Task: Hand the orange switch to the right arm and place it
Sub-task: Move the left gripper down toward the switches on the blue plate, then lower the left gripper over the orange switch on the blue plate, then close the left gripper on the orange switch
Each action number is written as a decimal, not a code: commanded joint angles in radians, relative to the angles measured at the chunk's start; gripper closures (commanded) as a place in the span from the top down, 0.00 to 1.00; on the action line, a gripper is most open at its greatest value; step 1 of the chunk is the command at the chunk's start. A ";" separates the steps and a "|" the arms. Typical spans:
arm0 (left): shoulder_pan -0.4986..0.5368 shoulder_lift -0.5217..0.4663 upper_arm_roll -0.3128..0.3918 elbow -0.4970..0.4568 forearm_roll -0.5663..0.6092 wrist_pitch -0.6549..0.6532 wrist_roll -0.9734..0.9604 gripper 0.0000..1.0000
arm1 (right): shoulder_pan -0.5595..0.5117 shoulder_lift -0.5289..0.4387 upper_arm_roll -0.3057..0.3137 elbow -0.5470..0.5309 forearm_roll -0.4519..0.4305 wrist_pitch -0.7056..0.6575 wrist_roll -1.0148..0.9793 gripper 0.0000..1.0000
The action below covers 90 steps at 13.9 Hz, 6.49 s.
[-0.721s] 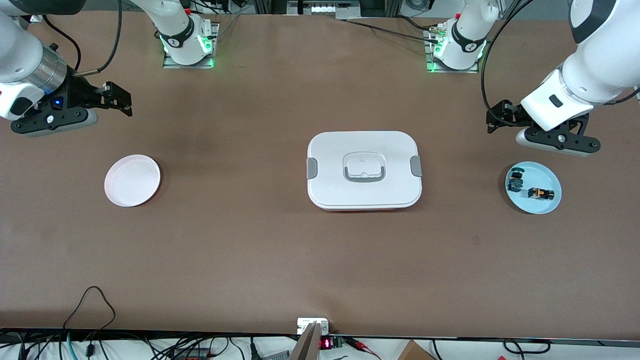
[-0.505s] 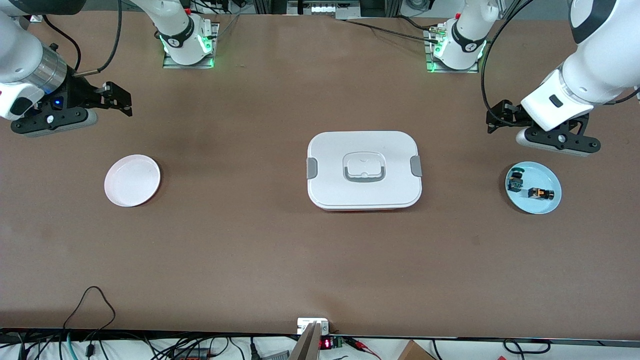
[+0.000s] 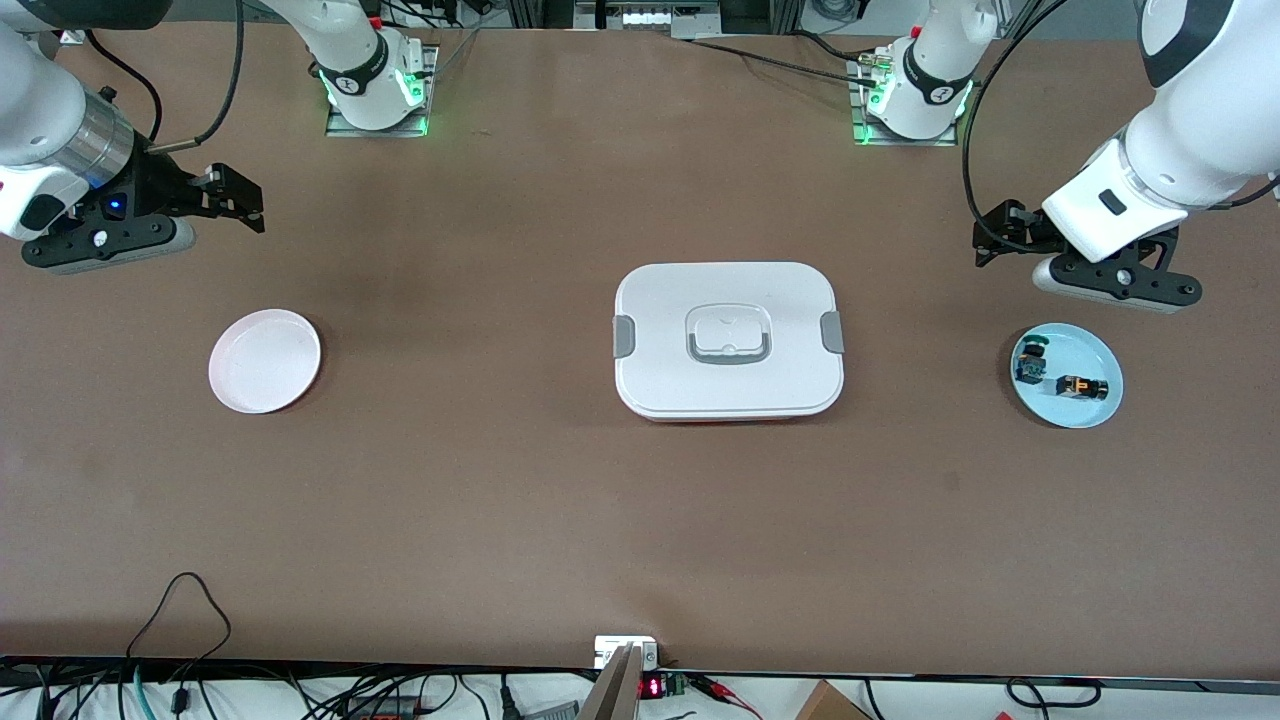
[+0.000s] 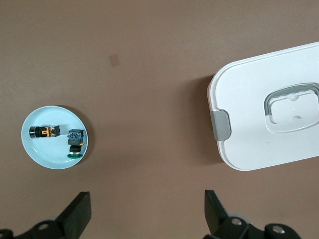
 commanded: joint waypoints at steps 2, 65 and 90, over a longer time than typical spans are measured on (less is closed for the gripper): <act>-0.004 0.018 0.002 0.035 0.023 -0.024 -0.013 1.00 | -0.005 -0.004 0.001 0.003 0.011 -0.012 0.006 1.00; 0.421 0.565 0.014 -0.122 0.287 0.539 0.329 1.00 | -0.002 -0.004 0.003 0.003 0.011 -0.015 0.005 1.00; 0.490 0.503 0.008 -0.323 0.270 0.809 0.206 0.73 | -0.005 0.011 0.003 0.014 0.007 0.001 0.011 1.00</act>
